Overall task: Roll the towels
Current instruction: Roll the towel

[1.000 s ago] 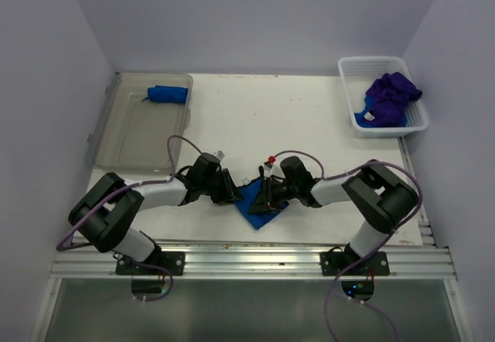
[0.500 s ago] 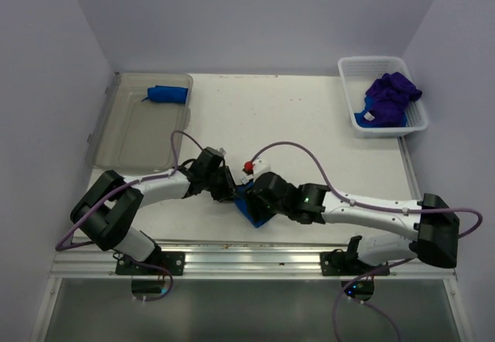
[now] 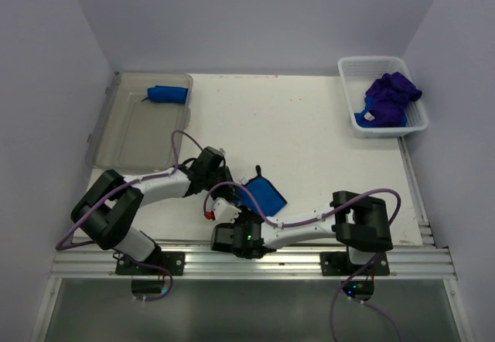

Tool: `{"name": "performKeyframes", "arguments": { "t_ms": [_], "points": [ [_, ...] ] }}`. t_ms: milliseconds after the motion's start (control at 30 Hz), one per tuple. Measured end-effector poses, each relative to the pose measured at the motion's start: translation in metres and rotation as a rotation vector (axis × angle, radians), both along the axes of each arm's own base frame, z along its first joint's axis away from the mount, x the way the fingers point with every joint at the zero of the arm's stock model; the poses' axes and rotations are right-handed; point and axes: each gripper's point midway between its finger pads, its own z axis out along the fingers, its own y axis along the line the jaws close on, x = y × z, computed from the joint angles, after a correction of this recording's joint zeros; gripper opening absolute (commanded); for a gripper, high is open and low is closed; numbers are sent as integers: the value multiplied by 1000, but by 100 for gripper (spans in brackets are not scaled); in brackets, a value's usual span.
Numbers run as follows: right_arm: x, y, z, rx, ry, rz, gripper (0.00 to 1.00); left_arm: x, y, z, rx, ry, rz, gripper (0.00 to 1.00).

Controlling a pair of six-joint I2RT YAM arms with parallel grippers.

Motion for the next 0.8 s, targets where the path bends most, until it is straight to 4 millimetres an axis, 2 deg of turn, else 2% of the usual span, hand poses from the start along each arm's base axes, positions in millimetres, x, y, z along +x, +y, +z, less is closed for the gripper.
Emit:
{"name": "performKeyframes", "arguments": {
  "t_ms": [100, 133, 167, 267, 367, 400, 567, 600, 700, 800],
  "points": [
    [9, -2, -4, -42, -58, -10, 36, 0, 0, 0, 2, 0, 1, 23],
    [11, -4, -6, -57, -74, -14, 27, 0, 1, 0, 3, 0, 2, 23],
    [13, -5, -7, -70, -92, -20, 22, 0, 1, 0, 4, 0, 2, 24],
    [17, -7, -10, -86, -124, -32, 15, 0, 1, 0, 5, 0, 3, 28],
    [21, -8, -9, -63, -120, -47, 13, 0, 2, 2, 6, -6, 5, 45],
    [22, -10, -10, -42, -108, -53, 12, 0, 2, 3, 5, -11, 4, 54],
    [34, -23, -5, 111, 17, -110, 11, 1, 3, 19, -14, -45, 3, 74],
    [36, -24, -3, 150, 45, -123, 11, 1, 4, 23, -16, -55, 3, 81],
    [42, -25, 0, 262, 135, -150, 11, 3, 7, 34, -21, -92, 5, 89],
    [41, -24, -1, 360, 240, -152, 11, 5, 8, 43, -33, -122, 9, 89]
  ]
}}
